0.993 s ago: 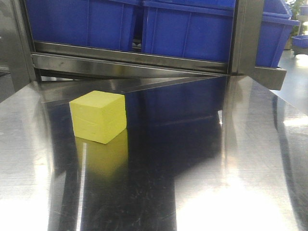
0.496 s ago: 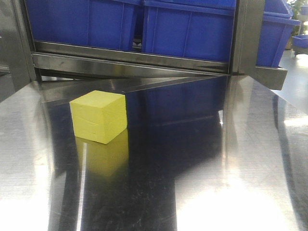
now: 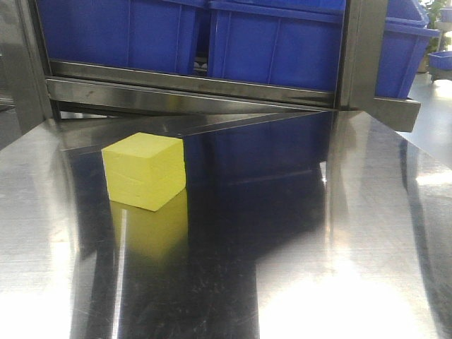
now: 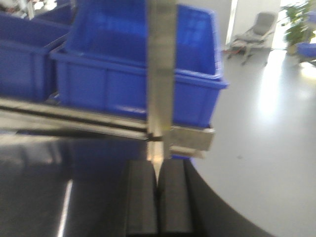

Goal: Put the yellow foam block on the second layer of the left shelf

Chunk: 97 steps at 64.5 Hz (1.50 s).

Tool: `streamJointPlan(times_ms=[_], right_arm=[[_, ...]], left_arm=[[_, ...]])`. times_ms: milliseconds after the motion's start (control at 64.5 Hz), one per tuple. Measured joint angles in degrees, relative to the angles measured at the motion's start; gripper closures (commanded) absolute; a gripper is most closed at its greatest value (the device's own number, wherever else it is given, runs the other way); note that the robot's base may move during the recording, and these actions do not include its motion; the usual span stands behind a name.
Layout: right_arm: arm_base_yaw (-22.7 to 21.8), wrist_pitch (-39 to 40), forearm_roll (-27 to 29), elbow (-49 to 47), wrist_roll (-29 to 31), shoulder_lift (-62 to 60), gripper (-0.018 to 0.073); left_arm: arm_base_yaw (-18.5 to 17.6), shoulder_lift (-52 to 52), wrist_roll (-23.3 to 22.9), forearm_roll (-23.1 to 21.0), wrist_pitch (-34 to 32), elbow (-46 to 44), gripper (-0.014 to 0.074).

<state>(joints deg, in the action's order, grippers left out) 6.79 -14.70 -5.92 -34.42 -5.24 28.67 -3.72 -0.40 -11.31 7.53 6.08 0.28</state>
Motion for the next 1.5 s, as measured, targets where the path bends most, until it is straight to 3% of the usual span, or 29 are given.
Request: streamJointPlan(times_ms=[279,496,574,698,869,1210,1504], right_arm=[[17.76,-8.04,-0.50,-12.00,0.00,20.91,0.0503],[26.40,-11.28,-0.50,-19.59,0.00,34.11,0.0480],[28.28,-13.33,-0.50,-22.46,0.00,38.02,0.0382],[31.05,-17.08,-0.50,-27.52,0.00,43.60,0.0132],[33.37,-21.92,-0.50,-34.53,0.00,49.97,-0.0079],[36.72,-34.16,-0.50,-48.71,1.31,61.13,-0.0070],[37.33,-48.75,4.31,-66.10,17.00,74.43,-0.0070]], left_arm=[[0.00,0.00,0.00,0.00,0.00,0.00,0.0460],[0.00,0.00,0.00,0.00,0.00,0.00,0.0460],[0.00,0.00,0.00,0.00,0.00,0.00,0.0460],[0.00,0.00,0.00,0.00,0.00,0.00,0.0460],[0.00,0.00,0.00,0.00,0.00,0.00,0.0460],[0.00,0.00,0.00,0.00,0.00,0.00,0.0460],[0.00,0.00,0.00,0.00,0.00,0.00,0.0460]])
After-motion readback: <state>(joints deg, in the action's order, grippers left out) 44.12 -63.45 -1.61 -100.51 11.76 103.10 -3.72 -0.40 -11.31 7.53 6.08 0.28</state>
